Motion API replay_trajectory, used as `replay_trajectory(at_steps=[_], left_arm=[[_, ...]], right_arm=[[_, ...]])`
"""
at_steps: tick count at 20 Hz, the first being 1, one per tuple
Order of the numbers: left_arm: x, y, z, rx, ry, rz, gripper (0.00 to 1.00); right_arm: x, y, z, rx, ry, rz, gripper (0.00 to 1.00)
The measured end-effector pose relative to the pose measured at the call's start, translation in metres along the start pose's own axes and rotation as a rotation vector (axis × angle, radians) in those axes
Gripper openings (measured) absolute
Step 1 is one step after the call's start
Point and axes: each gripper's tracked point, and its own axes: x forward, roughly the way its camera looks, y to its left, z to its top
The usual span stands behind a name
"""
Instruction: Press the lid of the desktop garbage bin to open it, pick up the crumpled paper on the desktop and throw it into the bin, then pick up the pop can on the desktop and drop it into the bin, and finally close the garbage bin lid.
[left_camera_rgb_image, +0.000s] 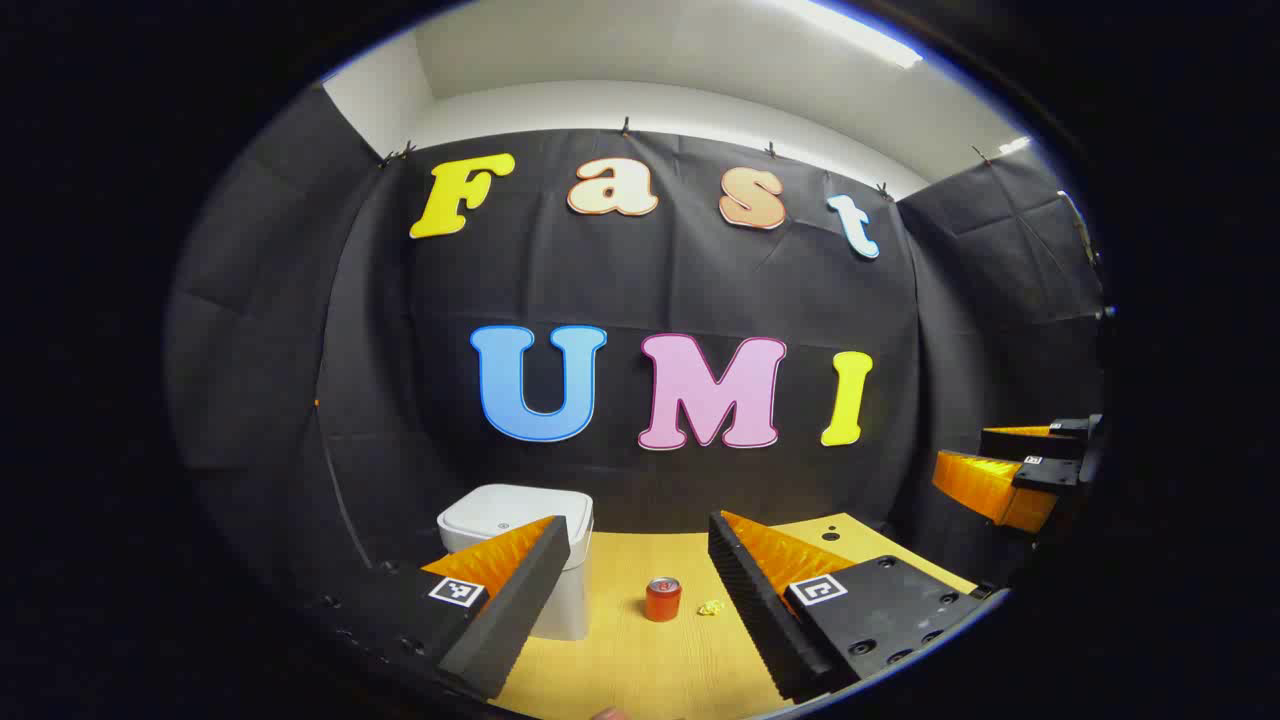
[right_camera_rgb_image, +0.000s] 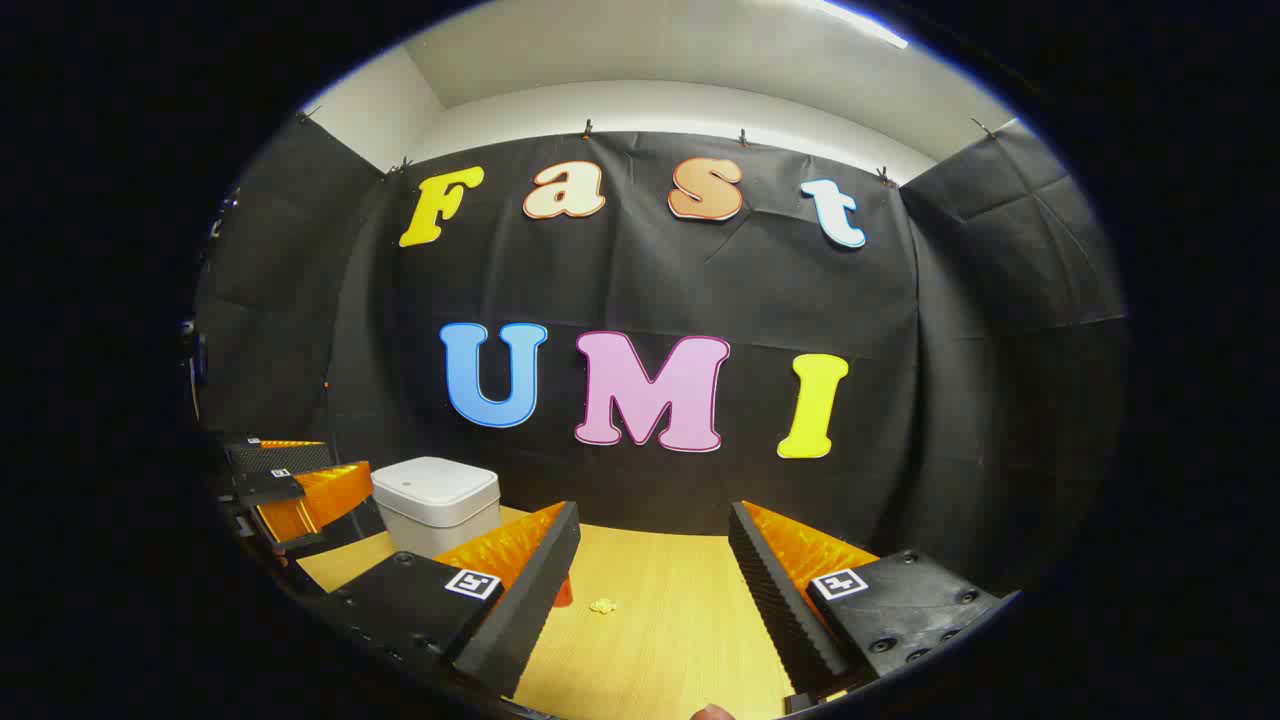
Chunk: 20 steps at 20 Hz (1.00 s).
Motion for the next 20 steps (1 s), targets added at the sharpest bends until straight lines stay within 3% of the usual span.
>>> replay_trajectory(at_steps=[15,20], left_arm=[[-0.007,0.015,0.006,0.040,-0.011,0.008,0.95],[0.000,0.015,0.010,0.048,-0.015,-0.022,0.95]], right_arm=[[-0.002,-0.002,0.005,-0.010,-0.006,-0.009,0.96],[-0.003,-0.008,0.006,-0.012,-0.003,-0.026,0.96]])
